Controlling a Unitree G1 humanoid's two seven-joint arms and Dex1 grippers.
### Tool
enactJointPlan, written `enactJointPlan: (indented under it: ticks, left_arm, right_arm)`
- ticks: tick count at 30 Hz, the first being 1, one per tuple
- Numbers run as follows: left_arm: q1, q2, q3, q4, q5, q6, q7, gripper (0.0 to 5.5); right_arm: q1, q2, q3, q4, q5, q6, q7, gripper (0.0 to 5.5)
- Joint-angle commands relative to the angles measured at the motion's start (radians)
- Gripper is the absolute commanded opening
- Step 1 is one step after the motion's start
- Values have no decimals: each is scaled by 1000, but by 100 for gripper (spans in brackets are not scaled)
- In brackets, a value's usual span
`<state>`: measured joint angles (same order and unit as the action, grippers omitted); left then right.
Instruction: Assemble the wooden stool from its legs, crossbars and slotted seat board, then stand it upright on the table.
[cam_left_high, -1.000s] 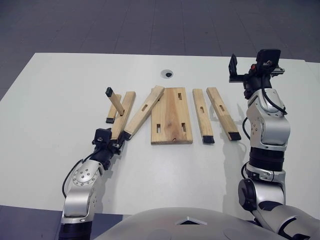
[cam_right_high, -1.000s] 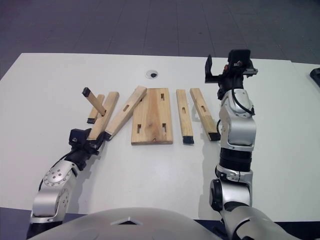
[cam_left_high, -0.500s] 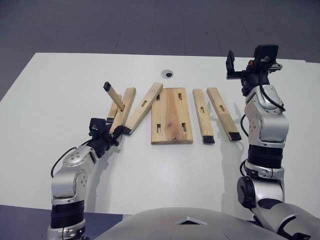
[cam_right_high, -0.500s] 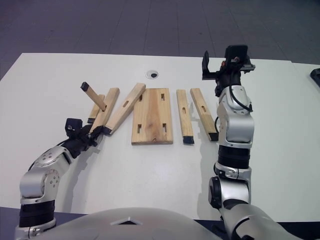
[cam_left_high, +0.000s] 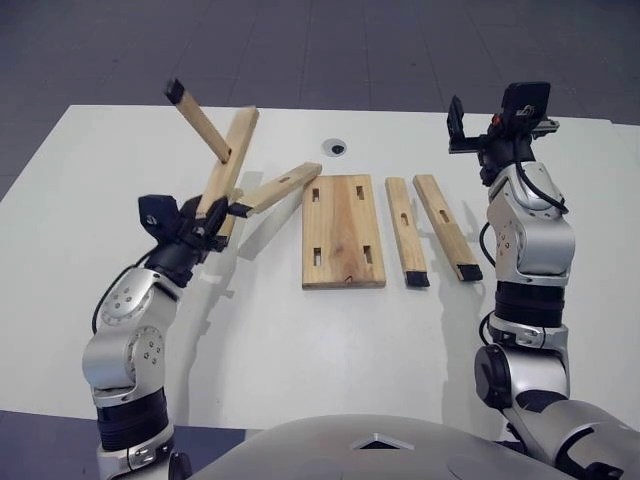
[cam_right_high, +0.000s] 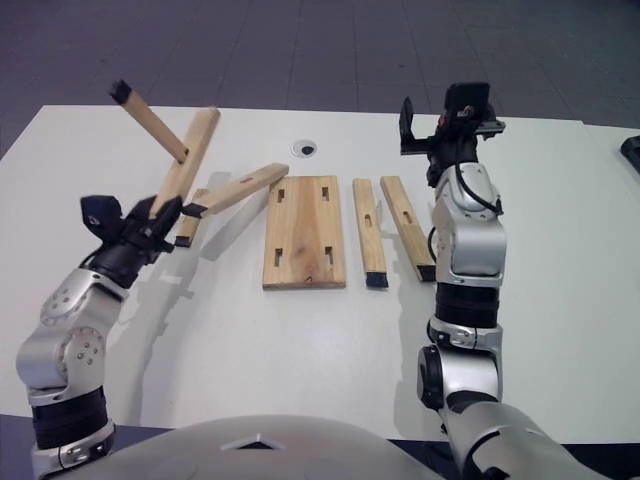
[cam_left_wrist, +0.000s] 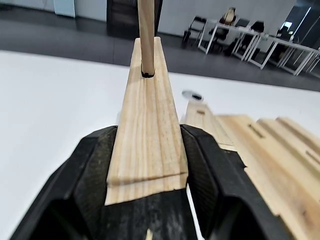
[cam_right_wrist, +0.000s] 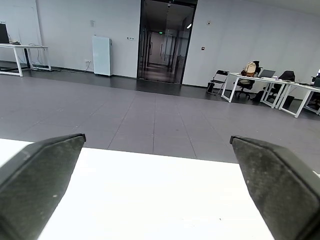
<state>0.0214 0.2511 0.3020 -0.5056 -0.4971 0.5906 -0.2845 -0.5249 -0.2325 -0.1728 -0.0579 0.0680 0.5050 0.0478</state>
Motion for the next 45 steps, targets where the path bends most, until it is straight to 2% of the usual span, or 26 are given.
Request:
enactJointPlan:
  ticks: [1, 5, 8, 10, 13, 15, 18, 23, 26, 31, 34, 36, 38, 40, 42, 45]
  left_arm:
    - [19, 6, -50, -25, 15, 4, 8, 204]
    - [54, 26, -73, -11, 47, -13, 9, 204]
    - [73, 37, -71, 11, 67, -22, 8, 204]
    - [79, 31, -74, 15, 78, -32, 17, 204]
    - [69, 17, -94, 31, 89, -48, 21, 204]
    - [70, 11, -110, 40, 101, -63, 23, 204]
    - [72, -2, -119, 46, 107, -77, 32, 204]
    - [55, -16, -145, 68, 116, -95, 36, 204]
    - [39, -24, -150, 65, 112, -98, 41, 204]
    - [18, -21, -130, 52, 103, -96, 48, 204]
    - [2, -22, -124, 30, 93, -97, 50, 204]
    - [-9, -15, -131, 11, 92, -93, 46, 204]
    - [-27, -6, -144, -16, 88, -85, 36, 204]
    - [-40, 3, -169, -37, 96, -85, 24, 204]
    - [-47, 3, -202, -49, 109, -85, 18, 204]
    - [-46, -10, -254, -67, 117, -82, 18, 204]
  right_arm:
    - [-32, -12, 17, 14, -5, 2, 10, 540]
    - [-49, -19, 28, 16, -11, 25, 16, 540]
    - [-94, 14, 34, 8, 75, 194, 65, 540]
    - [-115, 32, 85, 16, 115, 311, 120, 540]
    - [-145, 71, 156, 54, 132, 380, 160, 540]
    - [-194, 106, 210, 81, 144, 379, 197, 540]
    - [-263, 222, 235, 205, 176, 380, 208, 540]
    - [-259, 376, 341, 478, 155, 406, 229, 540]
    - [-222, 369, 496, 577, 68, 427, 243, 540]
    - [-200, 341, 495, 499, 50, 394, 242, 540]
    - [-188, 298, 430, 315, 46, 345, 210, 540]
    - [-168, 243, 364, 163, 42, 399, 184, 540]
    - [-160, 220, 199, -1, 117, 515, 168, 540]
    - [-215, 262, -73, -96, 278, 682, 150, 540]
    - [-304, 276, -279, -87, 415, 771, 139, 540]
    - [-416, 266, -419, 46, 511, 772, 105, 540]
